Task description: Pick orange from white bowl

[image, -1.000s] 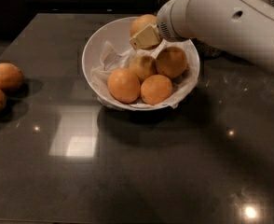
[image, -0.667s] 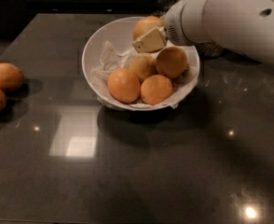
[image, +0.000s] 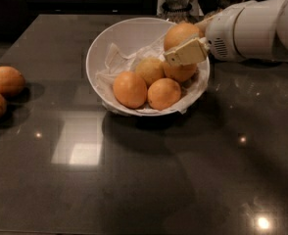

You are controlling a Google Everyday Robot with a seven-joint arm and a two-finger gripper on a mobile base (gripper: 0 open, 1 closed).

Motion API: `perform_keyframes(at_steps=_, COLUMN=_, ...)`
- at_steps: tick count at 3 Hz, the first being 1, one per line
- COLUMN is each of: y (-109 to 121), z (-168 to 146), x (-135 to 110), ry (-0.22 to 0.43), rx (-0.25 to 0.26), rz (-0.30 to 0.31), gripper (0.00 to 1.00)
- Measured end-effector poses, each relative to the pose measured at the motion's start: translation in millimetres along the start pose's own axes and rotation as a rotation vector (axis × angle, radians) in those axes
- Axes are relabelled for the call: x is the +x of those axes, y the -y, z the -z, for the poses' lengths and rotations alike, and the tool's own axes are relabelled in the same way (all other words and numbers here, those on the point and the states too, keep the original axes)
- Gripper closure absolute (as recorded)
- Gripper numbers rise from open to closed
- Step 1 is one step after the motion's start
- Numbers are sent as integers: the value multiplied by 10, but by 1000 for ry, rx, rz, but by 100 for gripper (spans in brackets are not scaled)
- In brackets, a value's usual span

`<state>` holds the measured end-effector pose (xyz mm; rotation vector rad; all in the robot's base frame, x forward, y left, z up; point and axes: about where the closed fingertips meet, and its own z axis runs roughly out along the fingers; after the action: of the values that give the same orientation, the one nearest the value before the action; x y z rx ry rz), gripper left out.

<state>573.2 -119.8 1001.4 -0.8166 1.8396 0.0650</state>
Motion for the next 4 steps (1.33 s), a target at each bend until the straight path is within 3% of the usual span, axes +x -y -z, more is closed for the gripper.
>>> perform_keyframes(at_steps=1, y=5, z=380, x=-86, ry=29, rx=-6, rz=66, gripper=100)
perform_keyframes(at_steps=2, y=-224, z=590, x=-248, ry=78, rx=-70, rz=140, gripper=100)
perform_keyframes(at_steps=3, y=-504, z=583, x=-273, ry=108, rx=-143, rz=241, gripper=100)
perform_keyframes(at_steps=4, y=-683, z=401, x=-186, ry=115, rx=-214, rz=289, gripper=100)
